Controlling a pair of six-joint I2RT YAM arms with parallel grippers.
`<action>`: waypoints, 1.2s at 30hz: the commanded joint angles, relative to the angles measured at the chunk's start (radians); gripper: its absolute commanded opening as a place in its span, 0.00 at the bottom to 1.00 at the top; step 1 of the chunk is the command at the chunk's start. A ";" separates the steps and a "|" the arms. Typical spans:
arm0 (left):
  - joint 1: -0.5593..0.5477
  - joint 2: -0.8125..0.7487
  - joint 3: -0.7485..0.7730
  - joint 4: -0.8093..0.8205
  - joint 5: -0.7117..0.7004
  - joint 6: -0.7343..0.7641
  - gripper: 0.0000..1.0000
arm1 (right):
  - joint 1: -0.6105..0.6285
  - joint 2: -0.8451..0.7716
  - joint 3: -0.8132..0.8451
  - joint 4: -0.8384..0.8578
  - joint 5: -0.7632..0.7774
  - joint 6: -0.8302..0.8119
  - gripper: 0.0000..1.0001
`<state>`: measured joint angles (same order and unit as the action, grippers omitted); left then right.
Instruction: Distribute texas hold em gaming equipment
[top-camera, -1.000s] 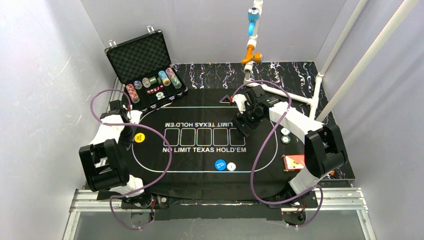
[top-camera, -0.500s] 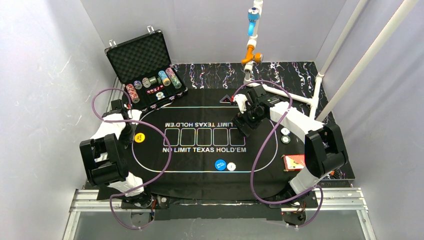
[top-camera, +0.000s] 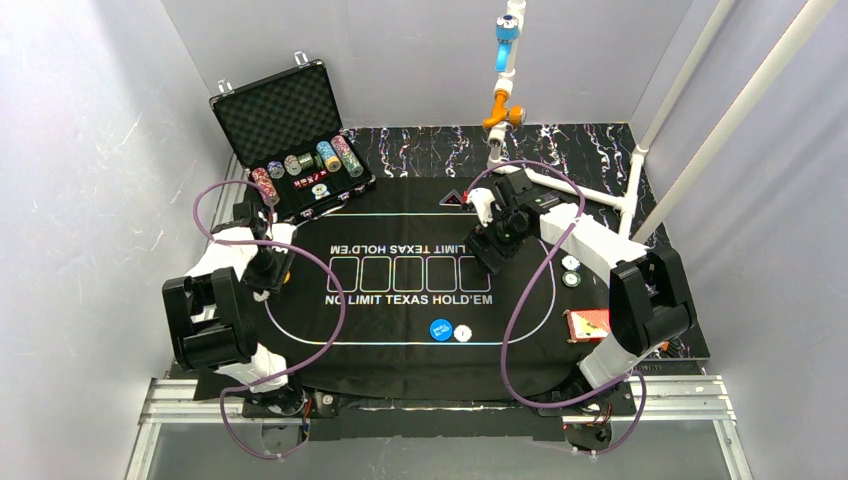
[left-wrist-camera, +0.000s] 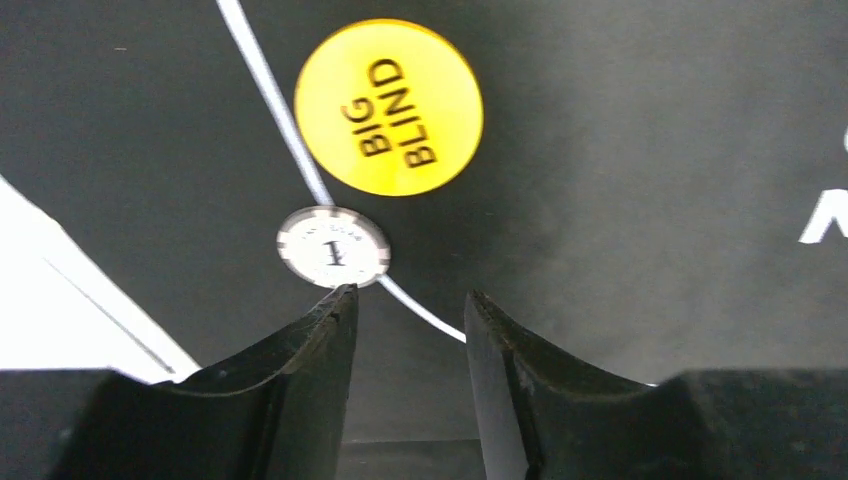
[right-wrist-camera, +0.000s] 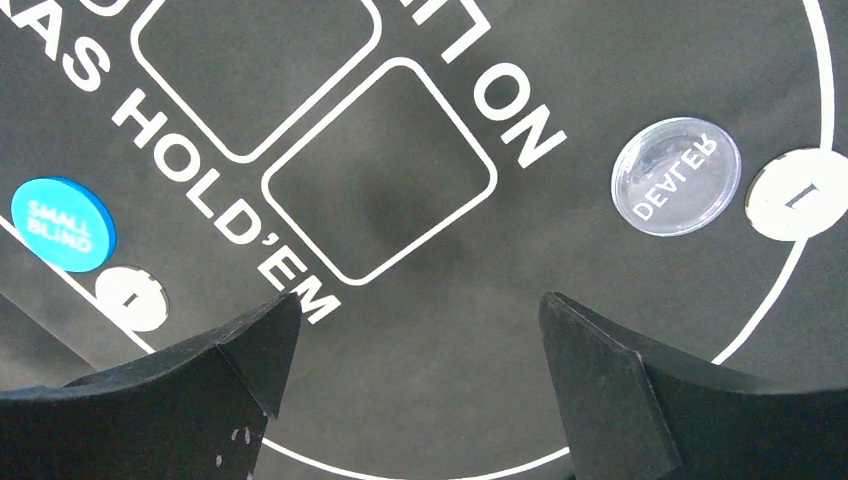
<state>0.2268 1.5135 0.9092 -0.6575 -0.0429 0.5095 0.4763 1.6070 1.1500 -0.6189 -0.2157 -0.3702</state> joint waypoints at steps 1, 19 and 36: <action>-0.003 -0.026 0.041 -0.106 0.138 -0.029 0.44 | -0.007 -0.026 0.010 0.010 -0.020 -0.009 0.98; -0.024 -0.255 0.208 -0.168 0.515 -0.135 0.98 | -0.118 -0.066 0.094 -0.183 -0.003 -0.115 0.98; -0.143 -0.396 0.070 0.113 0.596 -0.339 0.98 | -0.500 0.038 0.096 -0.236 0.165 -0.106 0.88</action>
<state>0.1230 1.1530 1.0019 -0.6022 0.6239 0.2230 -0.0006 1.6253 1.2240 -0.8757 -0.1120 -0.5228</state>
